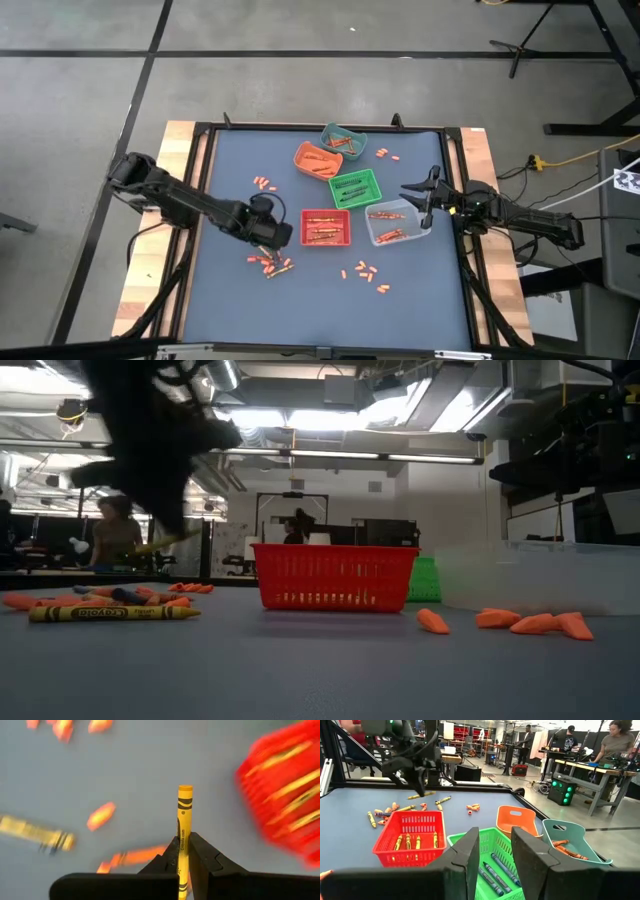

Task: Sort crayons
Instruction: Put the yellow crayon into the red bin, then put the orange crayon into the orange bin

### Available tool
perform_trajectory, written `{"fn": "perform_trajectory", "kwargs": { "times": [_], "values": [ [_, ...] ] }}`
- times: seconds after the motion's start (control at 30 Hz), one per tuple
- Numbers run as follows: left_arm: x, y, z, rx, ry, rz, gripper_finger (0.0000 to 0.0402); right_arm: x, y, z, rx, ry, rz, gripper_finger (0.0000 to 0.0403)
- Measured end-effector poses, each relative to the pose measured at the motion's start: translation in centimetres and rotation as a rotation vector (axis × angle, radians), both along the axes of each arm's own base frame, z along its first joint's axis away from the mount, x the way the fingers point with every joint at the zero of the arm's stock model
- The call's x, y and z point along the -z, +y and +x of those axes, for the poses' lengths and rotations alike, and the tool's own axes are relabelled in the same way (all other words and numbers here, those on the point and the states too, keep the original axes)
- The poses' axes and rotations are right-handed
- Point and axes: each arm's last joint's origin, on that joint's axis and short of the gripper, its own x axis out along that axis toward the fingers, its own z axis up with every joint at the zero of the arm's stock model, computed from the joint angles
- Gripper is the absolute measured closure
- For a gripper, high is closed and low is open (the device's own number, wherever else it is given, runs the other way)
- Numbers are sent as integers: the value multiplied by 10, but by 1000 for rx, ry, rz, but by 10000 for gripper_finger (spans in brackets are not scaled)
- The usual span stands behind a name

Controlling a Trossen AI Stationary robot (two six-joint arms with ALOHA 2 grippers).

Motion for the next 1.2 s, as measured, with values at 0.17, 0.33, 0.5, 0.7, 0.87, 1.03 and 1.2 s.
{"fn": "perform_trajectory", "kwargs": {
  "times": [0.17,0.33,0.5,0.7,0.87,1.03,1.2],
  "values": [
    [-10,11,24,122,-162,158,398,0,0,0,0,0,0,290],
    [-24,14,45,319,-303,284,398,0,0,0,0,0,0,290],
    [-35,11,56,476,-367,403,398,0,0,0,0,0,0,290],
    [-37,11,57,528,-361,445,390,0,0,0,0,0,0,290],
    [-37,11,57,553,-346,463,360,0,0,0,0,0,0,290],
    [-37,11,57,553,-344,468,331,0,0,0,0,0,0,290],
    [-37,11,57,551,-343,470,319,0,0,0,0,0,0,290]
  ]
}}
